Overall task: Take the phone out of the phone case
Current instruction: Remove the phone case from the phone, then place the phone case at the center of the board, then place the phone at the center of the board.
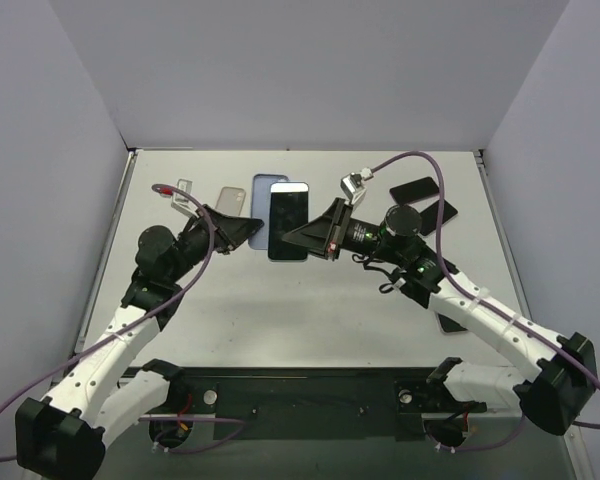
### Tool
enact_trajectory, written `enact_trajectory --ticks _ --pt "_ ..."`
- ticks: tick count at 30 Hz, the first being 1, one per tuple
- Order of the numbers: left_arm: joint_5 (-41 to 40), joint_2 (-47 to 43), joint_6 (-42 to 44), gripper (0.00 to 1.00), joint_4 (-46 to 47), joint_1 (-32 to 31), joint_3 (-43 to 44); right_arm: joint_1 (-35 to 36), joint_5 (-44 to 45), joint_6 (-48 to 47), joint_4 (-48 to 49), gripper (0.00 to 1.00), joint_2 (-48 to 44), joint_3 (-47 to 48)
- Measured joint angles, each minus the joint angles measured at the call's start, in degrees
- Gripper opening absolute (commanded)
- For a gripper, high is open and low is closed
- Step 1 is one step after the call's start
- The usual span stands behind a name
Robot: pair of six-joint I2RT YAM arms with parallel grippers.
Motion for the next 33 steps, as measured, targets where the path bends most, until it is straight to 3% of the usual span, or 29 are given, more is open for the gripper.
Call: enact_trajectory --ticks 5,11,17,23,29,30,33 --pt "-9.8 -2.2 9.3 0.00 -18.0 1.9 -0.7 -4.2 1.7 -10.3 -16.6 0.00 -7.1 0.9" --pt "-14.4 -1.2 14.7 0.00 -28.7 3.0 -8.2 -15.9 7.1 -22.9 -35.0 0.00 -12.6 2.4" --pt "-20.2 0.7 18.8 0.00 -38.6 3.3 -9.2 -28.8 15.2 -33.0 -48.4 0.00 -9.7 2.4" --pt "-27.2 0.6 22.4 0.00 -44.8 3.4 -9.2 -40.9 21.5 -36.1 -51.9 0.00 -5.5 -2.5" --pt "-29.4 5.9 25.1 0.00 -45.3 3.4 -8.5 -54.8 24.0 -37.9 -48.6 0.00 4.0 -5.9" --pt "-30.1 6.8 25.3 0.03 -45.4 3.5 -8.3 -56.0 24.0 -38.1 -47.6 0.00 5.6 -6.2" --pt "-31.8 7.7 25.6 0.38 -45.7 3.5 -8.0 -58.6 23.9 -38.3 -44.2 0.00 10.6 -6.1"
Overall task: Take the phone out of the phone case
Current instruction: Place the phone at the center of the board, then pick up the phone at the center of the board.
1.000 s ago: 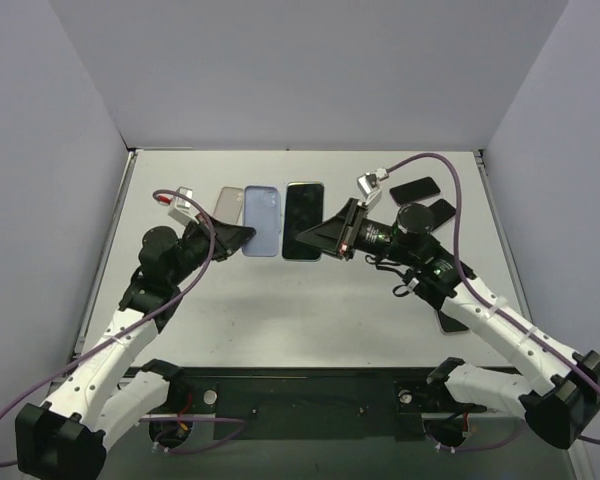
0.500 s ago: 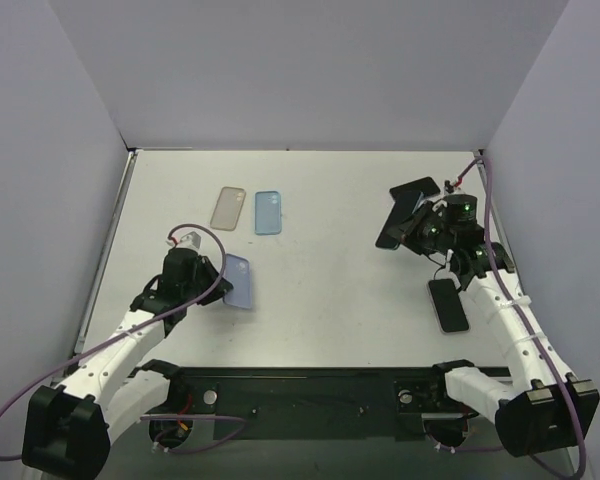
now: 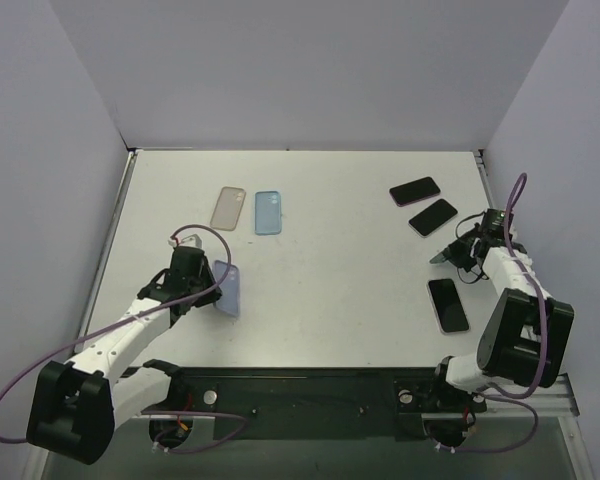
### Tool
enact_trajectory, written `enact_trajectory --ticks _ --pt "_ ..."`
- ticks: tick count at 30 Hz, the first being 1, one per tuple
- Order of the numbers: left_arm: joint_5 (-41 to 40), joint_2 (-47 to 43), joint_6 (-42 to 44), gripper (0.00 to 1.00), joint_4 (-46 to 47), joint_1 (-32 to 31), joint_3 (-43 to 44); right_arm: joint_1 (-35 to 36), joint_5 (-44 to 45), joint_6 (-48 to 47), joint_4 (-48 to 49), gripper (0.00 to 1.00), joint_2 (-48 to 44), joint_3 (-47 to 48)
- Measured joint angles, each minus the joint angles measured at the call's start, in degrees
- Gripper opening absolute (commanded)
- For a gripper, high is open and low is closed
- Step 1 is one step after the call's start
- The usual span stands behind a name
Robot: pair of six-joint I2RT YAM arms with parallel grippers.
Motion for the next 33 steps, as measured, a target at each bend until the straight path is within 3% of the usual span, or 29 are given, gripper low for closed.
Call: enact_trajectory --ticks 1,2,4,6,9,15,17,18,20,24,29,33 --pt "-0.4 0.0 0.0 0.43 -0.2 0.0 0.2 -0.7 -0.1 0.0 1.6 0.00 1.8 0.1" --pt "-1.2 -0.1 0.1 0.60 -0.7 0.0 0.6 -1.2 -0.2 0.0 2.8 0.00 3.5 0.3" --pt "-2.8 -0.6 0.1 0.75 -1.6 0.0 1.3 -2.6 -1.1 0.2 5.6 0.00 7.8 1.1" --pt "-3.6 -1.9 -0.1 0.81 -2.8 0.1 1.9 -3.9 -2.2 1.0 8.4 0.00 12.1 2.2" --pt "-3.9 -4.9 -0.3 0.83 -5.1 0.1 3.2 -5.1 -4.9 2.8 13.0 0.03 16.9 3.6" --pt "-2.9 -8.5 -0.2 0.83 -8.5 -0.9 8.1 -5.3 -8.0 4.5 17.3 0.21 22.4 7.4" --pt "-2.3 -8.9 0.0 0.83 -8.6 -1.5 9.7 -5.3 -8.9 4.7 17.4 0.33 24.0 8.6" --pt "-1.8 -9.0 0.1 0.83 -8.6 -1.7 10.3 -5.3 -9.4 4.9 17.5 0.47 24.7 9.0" --pt "-0.9 -9.2 0.2 0.83 -8.6 -2.1 10.9 -5.3 -10.4 5.7 17.5 0.63 25.7 9.3" --pt "1.2 -9.2 0.2 0.83 -8.6 -2.6 11.0 -5.3 -8.0 3.1 14.2 0.84 23.9 10.7" --pt "3.3 -9.3 0.5 0.84 -8.4 -4.7 11.3 -5.2 0.2 -2.6 -0.5 0.86 20.1 13.1" --pt "4.9 -9.7 1.1 0.84 -7.8 -7.0 11.8 -5.2 5.8 -4.8 -9.5 0.86 11.4 10.3"
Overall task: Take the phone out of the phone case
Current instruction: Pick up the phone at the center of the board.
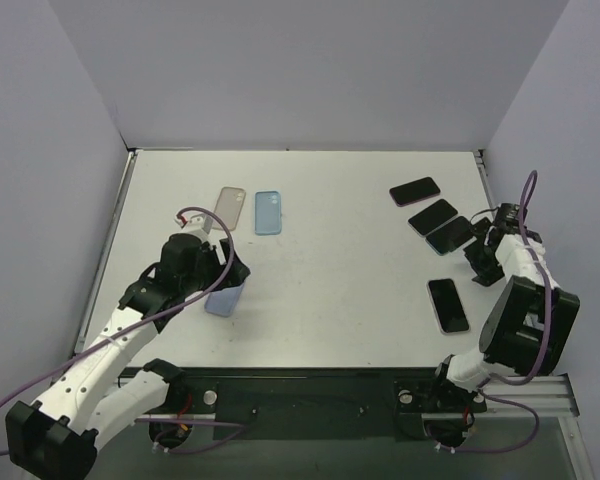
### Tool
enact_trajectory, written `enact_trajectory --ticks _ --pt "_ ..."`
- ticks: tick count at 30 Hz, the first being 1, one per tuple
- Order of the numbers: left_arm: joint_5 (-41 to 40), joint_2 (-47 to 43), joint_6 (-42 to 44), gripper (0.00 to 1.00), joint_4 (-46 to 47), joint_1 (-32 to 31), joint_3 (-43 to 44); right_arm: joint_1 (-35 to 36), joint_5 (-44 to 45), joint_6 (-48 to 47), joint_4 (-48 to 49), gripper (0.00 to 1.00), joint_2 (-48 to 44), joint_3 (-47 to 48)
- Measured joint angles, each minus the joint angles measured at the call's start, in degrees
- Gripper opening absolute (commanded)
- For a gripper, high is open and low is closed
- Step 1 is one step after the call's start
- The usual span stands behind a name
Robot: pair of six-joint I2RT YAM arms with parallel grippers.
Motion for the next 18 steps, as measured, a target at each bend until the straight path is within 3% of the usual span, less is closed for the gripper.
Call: enact_trajectory --ticks 6,11,18 --pt "2.5 -1.3 0.3 0.84 2.6 -4.1 0.5 -3.1 0.3 -0.1 -5.3 0.87 -13.3 -9.6" --pt "4.4 -3.1 0.2 0.84 3.0 -5.9 0.5 -6.9 -2.6 -0.2 -6.1 0.86 -10.6 -15.3" --pt "4.9 -5.0 0.2 0.84 2.6 -6.3 1.7 -4.3 -9.7 0.0 -4.7 0.86 -8.9 -16.0"
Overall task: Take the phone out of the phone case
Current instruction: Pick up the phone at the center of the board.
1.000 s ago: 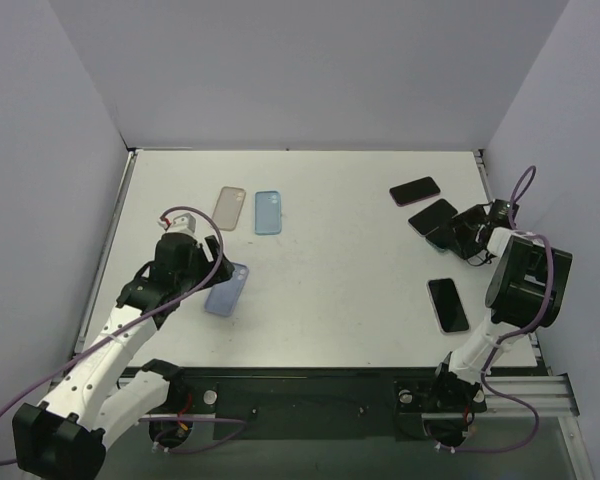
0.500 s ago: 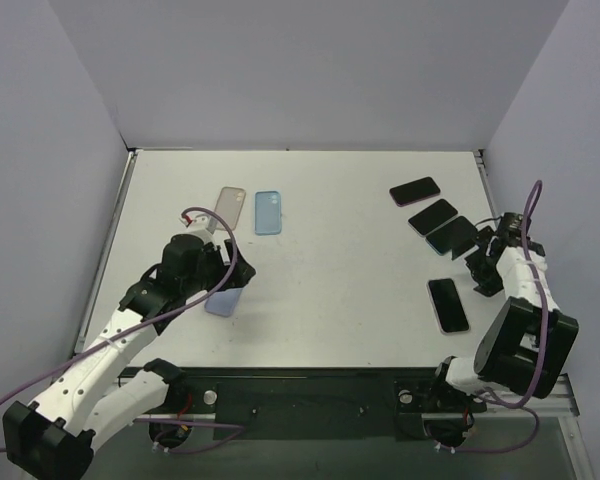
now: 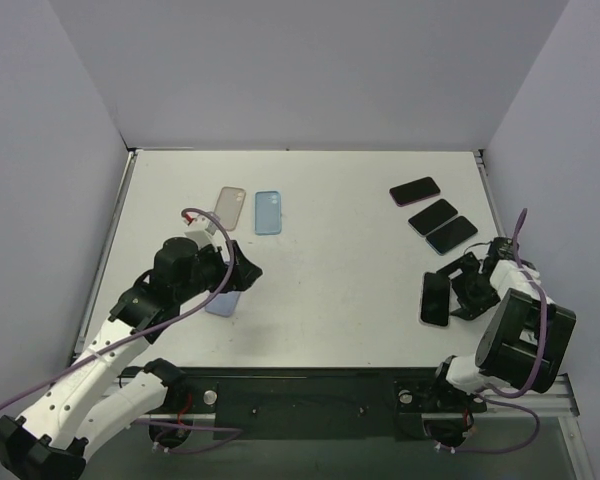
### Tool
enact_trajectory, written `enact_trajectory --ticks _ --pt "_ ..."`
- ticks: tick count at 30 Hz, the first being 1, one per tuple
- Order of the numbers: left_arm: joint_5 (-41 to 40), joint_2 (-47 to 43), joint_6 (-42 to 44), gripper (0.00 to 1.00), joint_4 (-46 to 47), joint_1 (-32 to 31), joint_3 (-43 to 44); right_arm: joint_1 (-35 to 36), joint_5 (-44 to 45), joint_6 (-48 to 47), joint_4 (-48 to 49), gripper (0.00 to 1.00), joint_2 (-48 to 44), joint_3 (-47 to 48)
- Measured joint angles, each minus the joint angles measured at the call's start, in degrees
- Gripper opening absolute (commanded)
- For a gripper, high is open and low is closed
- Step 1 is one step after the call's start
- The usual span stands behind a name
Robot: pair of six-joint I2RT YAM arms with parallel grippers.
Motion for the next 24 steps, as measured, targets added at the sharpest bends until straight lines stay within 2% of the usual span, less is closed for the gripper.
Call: enact_trajectory --ticks 3,4,8,15,18,24 --pt "0.0 -0.2 0.0 0.84 0.0 0.0 1.0 4.6 -1.6 1.2 0.4 0.86 -1.5 -1.2" --pt "0.0 -0.2 0.0 0.84 0.0 0.0 1.4 8.2 -1.7 1.5 0.3 0.86 -1.6 -1.3" --pt "0.2 0.2 0.0 0.84 0.0 0.0 1.8 15.3 1.7 1.3 -1.1 0.87 -1.2 -0.7" --pt "0.9 0.7 0.0 0.84 0.0 0.0 1.8 19.6 11.8 1.6 -6.2 0.89 4.5 5.4" --pt "1.0 0.9 -0.2 0.84 0.0 0.0 1.8 22.6 16.5 1.5 -9.3 0.89 8.7 11.0" --pt "1.3 0.9 -0.4 0.84 0.3 0.0 1.8 25.3 18.7 0.8 -10.7 0.89 15.5 16.1"
